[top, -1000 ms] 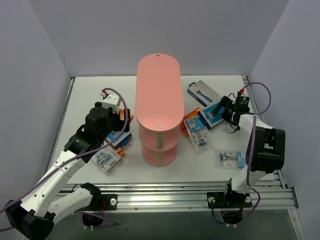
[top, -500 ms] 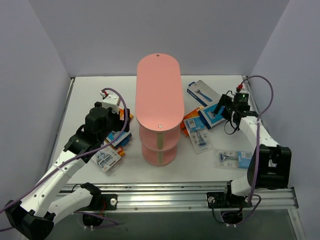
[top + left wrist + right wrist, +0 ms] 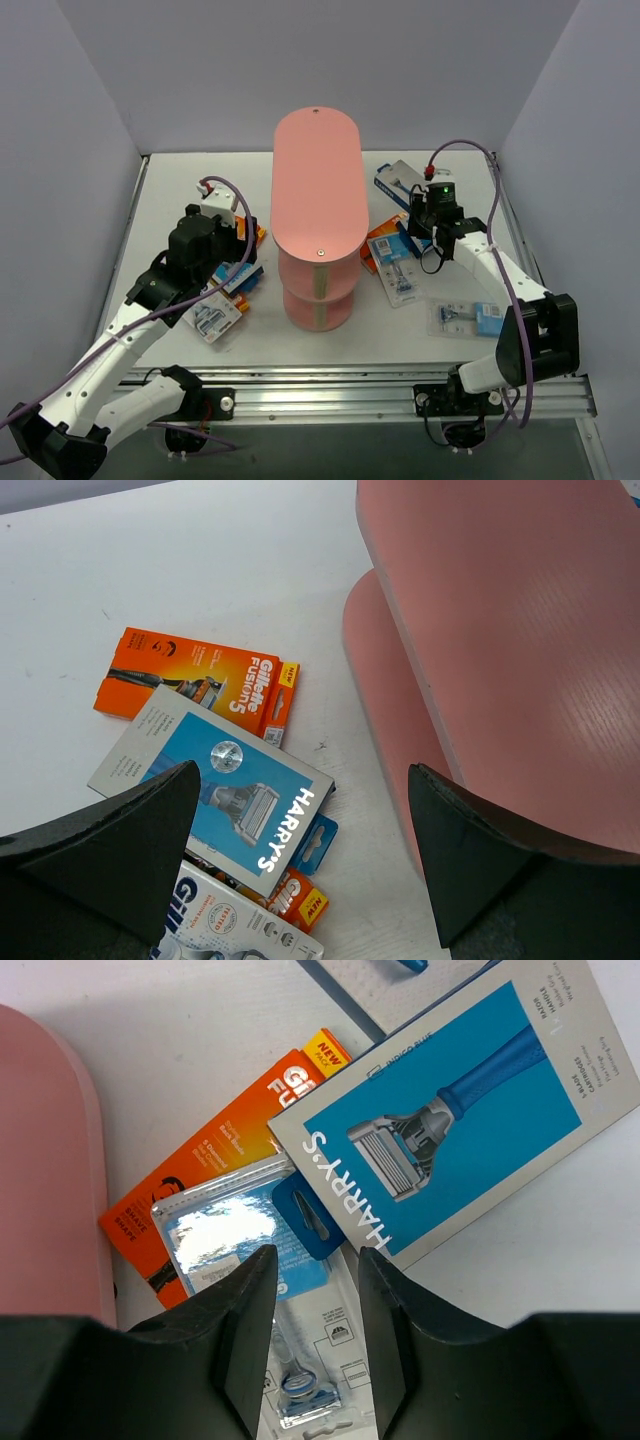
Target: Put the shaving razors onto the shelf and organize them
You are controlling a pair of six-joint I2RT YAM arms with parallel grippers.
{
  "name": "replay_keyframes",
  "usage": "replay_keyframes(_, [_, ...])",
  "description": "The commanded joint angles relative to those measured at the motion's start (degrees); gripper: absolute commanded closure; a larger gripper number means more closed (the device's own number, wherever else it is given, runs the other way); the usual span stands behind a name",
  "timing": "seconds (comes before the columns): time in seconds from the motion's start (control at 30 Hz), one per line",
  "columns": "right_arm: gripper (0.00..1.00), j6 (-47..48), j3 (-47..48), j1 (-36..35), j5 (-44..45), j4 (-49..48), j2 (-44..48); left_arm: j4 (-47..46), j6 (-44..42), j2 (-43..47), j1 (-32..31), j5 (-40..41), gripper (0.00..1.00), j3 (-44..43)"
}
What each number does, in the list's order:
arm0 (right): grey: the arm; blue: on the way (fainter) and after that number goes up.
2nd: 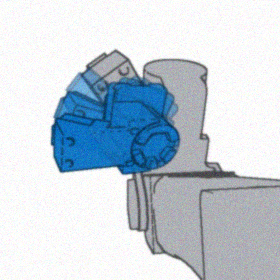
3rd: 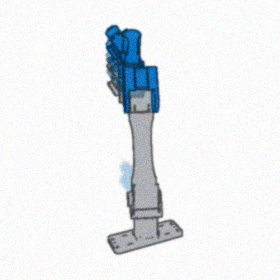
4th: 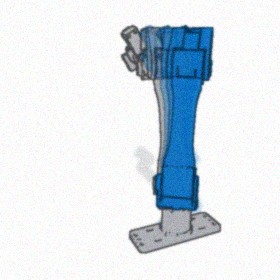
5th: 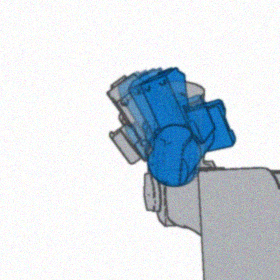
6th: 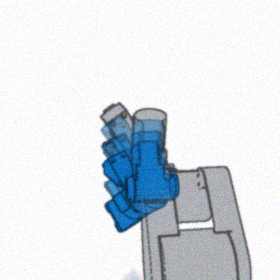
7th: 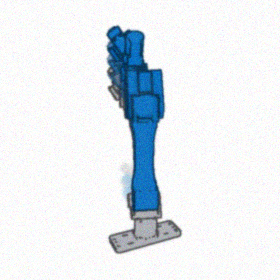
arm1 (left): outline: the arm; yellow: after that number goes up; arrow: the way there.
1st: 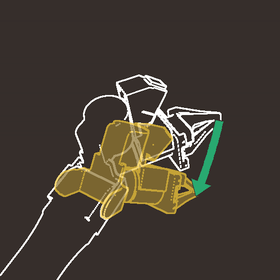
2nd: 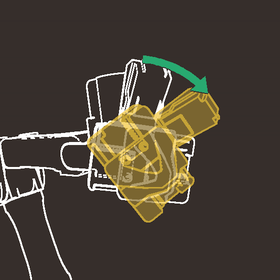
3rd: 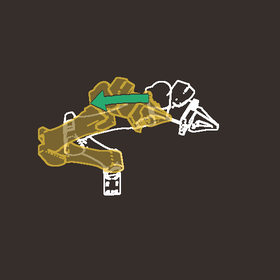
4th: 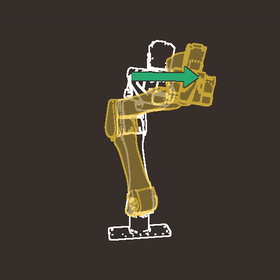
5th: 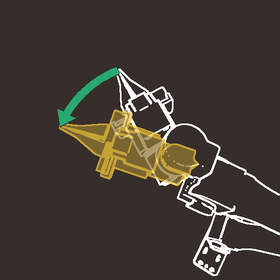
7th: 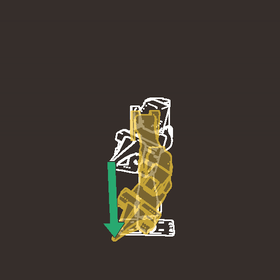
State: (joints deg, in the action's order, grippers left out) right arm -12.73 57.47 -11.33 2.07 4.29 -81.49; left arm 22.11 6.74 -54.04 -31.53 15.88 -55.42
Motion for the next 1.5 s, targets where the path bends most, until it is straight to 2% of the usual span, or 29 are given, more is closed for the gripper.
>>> replay_keyframes(0.0, [0.66,2.4,1.7,-2.2,3.0,0.5,-1.3,-0.8,-0.8,1.1,-0.4,0.6,0.06,-2.3])
replay_keyframes(0.33, [0.69,3.7,2.5,-6.4,8.2,1.0,-7.1,-0.7,-0.9,1.4,-0.7,0.4,0.06,-2.4])
replay_keyframes(1.13, [0.73,3.7,2.3,-6.4,11.7,-2.5,-13.8,-0.8,-0.6,1.1,-1.3,-0.1,0.06,-2.4])
replay_keyframes(1.47, [0.80,3.7,2.3,-6.5,12.6,-3.2,-15.2,-0.7,-0.7,1.3,-1.3,0.0,0.06,-2.4])
